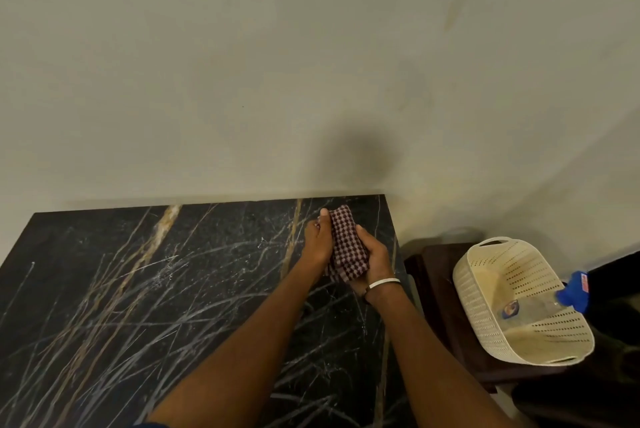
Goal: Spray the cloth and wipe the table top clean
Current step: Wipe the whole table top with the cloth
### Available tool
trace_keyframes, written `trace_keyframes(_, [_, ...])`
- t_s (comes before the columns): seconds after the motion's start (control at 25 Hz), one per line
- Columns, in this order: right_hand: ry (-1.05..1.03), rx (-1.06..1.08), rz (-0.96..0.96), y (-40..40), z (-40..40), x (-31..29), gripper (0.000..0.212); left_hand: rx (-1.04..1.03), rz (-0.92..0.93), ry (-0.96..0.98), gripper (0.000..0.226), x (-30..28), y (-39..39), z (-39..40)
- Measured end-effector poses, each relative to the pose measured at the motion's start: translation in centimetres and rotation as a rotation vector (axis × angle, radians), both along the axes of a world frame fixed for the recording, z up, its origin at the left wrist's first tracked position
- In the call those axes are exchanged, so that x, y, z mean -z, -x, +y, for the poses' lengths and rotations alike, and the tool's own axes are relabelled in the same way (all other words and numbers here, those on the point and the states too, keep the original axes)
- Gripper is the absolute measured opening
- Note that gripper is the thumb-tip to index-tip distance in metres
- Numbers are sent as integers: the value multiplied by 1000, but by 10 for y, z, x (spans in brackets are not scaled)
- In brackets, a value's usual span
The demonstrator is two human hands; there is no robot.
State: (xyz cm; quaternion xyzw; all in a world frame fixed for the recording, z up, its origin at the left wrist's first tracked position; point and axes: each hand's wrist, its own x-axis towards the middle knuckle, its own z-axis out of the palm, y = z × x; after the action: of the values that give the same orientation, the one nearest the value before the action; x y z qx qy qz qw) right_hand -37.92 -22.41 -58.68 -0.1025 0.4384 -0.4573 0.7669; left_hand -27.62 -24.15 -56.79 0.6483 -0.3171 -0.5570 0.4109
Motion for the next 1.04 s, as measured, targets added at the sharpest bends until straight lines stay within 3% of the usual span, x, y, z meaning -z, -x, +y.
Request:
trace_keyframes(0.08, [0, -23, -17, 7, -9, 10, 57, -37, -143, 35, 71, 17, 7, -9])
trace_keyframes(0.28, [3, 47, -18, 15, -32, 34, 55, 39, -586, 78, 48, 34, 13, -30])
trace_keyframes(0.4, [27, 148, 125, 17, -54, 48, 35, 144, -742, 140, 44, 51, 6, -45])
trace_keyframes(0.48, [82, 198, 370, 22, -77, 53, 27, 221, -836, 182, 43, 68, 1, -51])
trace_keyframes(0.56, [231, 179, 718, 29, -99, 61, 31, 292, -929, 224, 48, 84, -3, -50])
trace_keyframes(0.68, [546, -11, 1331, 39, -126, 87, 43, 356, -1051, 203, 56, 112, -13, -43])
trace_keyframes(0.8, [668, -268, 1792, 42, -140, 104, 45, 351, -1110, 168, 58, 133, -29, -32])
trace_keyframes(0.92, [812, -472, 2012, 36, -144, 117, 49, 337, -1126, 195, 59, 145, -38, -24])
trace_keyframes(1.04, [880, -523, 2038, 39, -148, 127, 50, 326, -1151, 223, 58, 148, -39, -23])
